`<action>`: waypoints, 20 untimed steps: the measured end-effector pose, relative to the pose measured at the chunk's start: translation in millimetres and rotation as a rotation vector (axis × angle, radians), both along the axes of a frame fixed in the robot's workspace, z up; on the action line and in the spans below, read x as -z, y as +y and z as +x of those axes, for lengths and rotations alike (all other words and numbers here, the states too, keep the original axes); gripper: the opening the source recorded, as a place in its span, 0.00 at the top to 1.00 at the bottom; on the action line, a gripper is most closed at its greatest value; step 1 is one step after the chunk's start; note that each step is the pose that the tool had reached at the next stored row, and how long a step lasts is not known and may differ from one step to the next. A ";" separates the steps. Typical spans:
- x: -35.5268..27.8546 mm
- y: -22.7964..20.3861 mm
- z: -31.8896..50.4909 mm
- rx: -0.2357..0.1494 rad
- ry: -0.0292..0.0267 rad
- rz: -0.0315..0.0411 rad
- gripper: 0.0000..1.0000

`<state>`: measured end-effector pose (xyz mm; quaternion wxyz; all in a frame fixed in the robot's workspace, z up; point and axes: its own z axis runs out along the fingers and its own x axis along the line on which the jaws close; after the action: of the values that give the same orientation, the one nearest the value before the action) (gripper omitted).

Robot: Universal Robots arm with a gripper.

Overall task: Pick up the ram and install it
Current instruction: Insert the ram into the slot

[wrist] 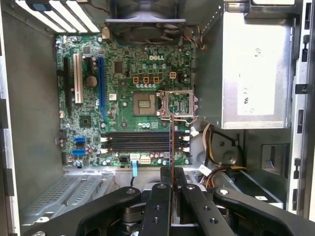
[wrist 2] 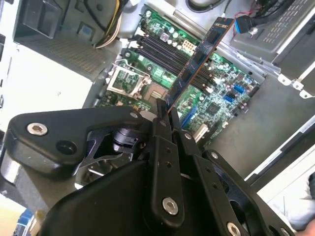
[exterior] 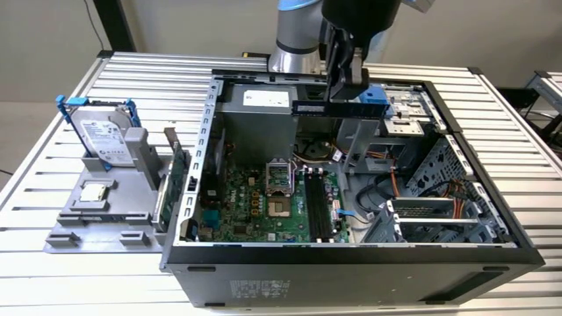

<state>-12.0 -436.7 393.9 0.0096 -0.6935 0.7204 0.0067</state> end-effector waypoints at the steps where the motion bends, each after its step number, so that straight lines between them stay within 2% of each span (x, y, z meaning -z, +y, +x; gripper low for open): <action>1: 0.0 1.6 0.0 0.000 0.0000 -0.0001 1.00; 5: 0.1 7.6 0.1 0.000 0.0000 -0.0001 1.00; 10: 0.1 10.3 0.1 0.000 0.0000 -0.0001 1.00; 20: 0.2 10.8 0.1 0.001 0.0000 -0.0003 1.00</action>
<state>-11.9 -425.8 393.8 0.0095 -0.6931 0.7207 0.0066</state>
